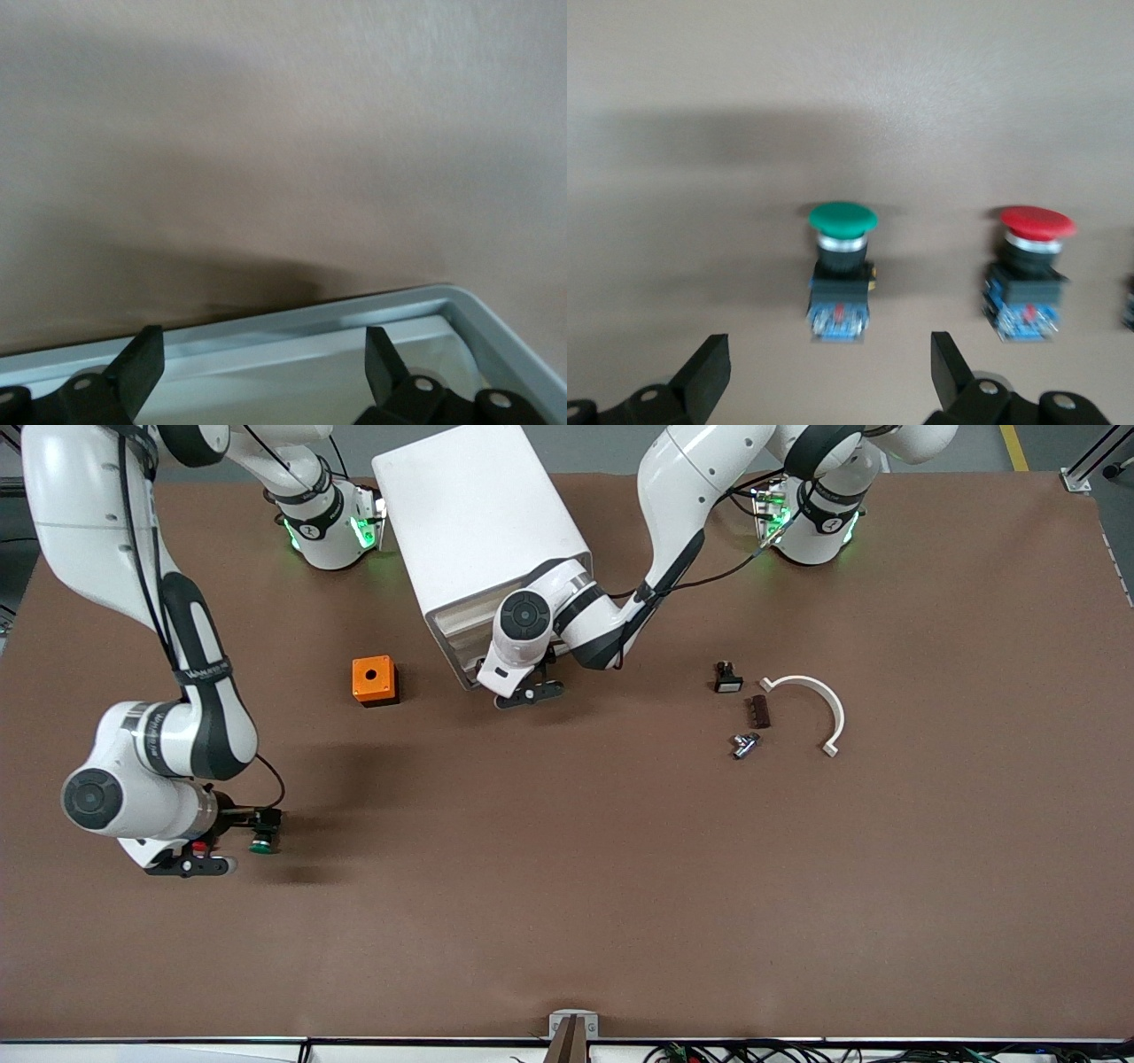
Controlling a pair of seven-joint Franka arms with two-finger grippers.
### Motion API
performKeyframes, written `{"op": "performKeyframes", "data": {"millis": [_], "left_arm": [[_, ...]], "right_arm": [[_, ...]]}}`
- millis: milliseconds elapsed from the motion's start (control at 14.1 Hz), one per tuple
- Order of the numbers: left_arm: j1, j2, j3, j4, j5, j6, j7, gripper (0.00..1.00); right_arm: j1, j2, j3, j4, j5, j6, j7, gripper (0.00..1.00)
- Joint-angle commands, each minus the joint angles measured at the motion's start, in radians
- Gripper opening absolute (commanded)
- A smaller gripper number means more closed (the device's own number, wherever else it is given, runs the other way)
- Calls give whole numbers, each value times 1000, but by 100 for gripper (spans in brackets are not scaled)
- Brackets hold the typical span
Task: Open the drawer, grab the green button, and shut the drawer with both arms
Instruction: 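Set the green button beside the red button and open the right gripper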
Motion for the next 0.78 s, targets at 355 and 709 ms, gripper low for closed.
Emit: {"op": "performKeyframes", "data": {"millis": [355, 709], "left_arm": [[-36, 13, 4, 4, -17, 56, -18, 100], [36, 1, 13, 6, -12, 45, 15, 100]], "right_arm": [[-4, -334, 15, 51, -9, -358, 7, 100], [-33, -379, 4, 218, -18, -568, 4, 100]]}}
